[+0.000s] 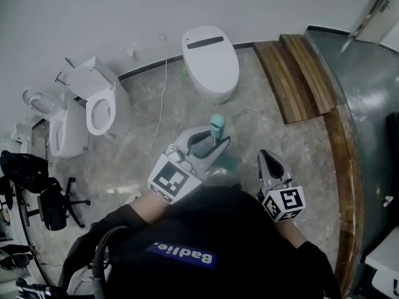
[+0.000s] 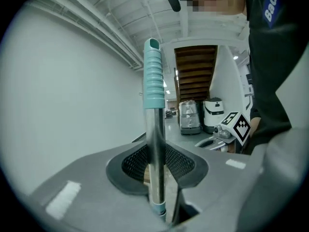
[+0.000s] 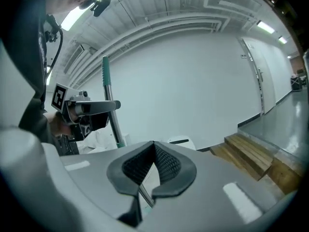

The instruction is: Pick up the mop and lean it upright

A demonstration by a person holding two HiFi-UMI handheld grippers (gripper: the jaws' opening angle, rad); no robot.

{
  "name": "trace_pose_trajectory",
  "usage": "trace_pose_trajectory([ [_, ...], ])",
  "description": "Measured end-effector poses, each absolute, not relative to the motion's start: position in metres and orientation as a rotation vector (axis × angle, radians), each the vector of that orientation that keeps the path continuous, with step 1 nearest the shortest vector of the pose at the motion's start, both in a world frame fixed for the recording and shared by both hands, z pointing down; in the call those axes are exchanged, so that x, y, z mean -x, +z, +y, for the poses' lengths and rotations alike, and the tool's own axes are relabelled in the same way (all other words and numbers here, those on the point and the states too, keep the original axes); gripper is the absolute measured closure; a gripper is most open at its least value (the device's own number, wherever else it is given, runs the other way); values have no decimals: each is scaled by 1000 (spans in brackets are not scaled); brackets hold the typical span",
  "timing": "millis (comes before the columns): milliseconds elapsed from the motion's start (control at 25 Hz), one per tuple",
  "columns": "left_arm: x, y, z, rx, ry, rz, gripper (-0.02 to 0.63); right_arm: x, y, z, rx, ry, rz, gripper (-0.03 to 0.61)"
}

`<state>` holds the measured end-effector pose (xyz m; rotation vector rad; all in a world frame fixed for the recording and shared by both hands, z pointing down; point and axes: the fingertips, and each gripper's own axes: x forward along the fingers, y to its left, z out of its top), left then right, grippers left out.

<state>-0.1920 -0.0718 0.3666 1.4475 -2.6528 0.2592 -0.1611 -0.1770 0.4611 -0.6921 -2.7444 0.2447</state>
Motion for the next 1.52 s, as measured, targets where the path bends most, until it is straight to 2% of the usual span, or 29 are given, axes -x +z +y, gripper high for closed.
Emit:
trace_pose_trajectory([
  [400, 252, 362, -19, -1100, 181, -2816, 495, 212, 484, -139, 958, 181, -2582, 574],
  [680, 308, 378, 14, -1100, 128, -2815, 495, 284, 478, -133, 836, 181, -2629, 574],
  [1080, 397, 415, 111, -1053, -20, -2768, 497, 374, 465, -20, 923, 10, -2595, 574],
  [1520, 476, 432, 197, -839, 1, -2820, 497, 439, 479, 33, 1002, 32, -2526, 574],
])
